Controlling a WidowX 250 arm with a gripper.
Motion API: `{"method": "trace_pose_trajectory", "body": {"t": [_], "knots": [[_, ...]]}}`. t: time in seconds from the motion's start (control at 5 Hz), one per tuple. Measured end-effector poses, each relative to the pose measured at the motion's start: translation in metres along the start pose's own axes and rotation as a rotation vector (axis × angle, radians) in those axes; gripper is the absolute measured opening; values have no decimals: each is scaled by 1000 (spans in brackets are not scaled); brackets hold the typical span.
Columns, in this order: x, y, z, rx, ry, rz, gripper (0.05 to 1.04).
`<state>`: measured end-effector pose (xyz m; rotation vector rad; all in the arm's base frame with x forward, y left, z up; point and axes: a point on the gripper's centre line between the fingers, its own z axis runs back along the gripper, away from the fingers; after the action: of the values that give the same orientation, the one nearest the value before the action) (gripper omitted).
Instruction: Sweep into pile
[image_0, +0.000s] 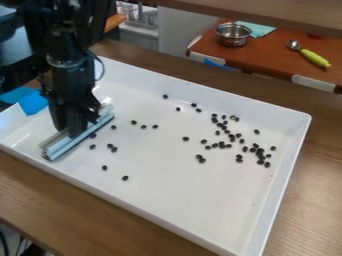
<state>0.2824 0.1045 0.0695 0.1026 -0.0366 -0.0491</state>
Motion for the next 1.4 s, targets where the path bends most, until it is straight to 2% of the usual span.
{"method": "trace_pose_trajectory", "body": {"t": [0.4, 0.6, 1.0, 1.2, 1.4], "knots": [[8, -38, 0, 30, -15, 29, 320], [9, -62, 3, 17, -8, 18, 320], [1, -126, 11, -52, 52, 2, 320], [4, -145, 13, -71, 83, 33, 320], [16, -174, 16, -92, 78, 48, 320]]}}
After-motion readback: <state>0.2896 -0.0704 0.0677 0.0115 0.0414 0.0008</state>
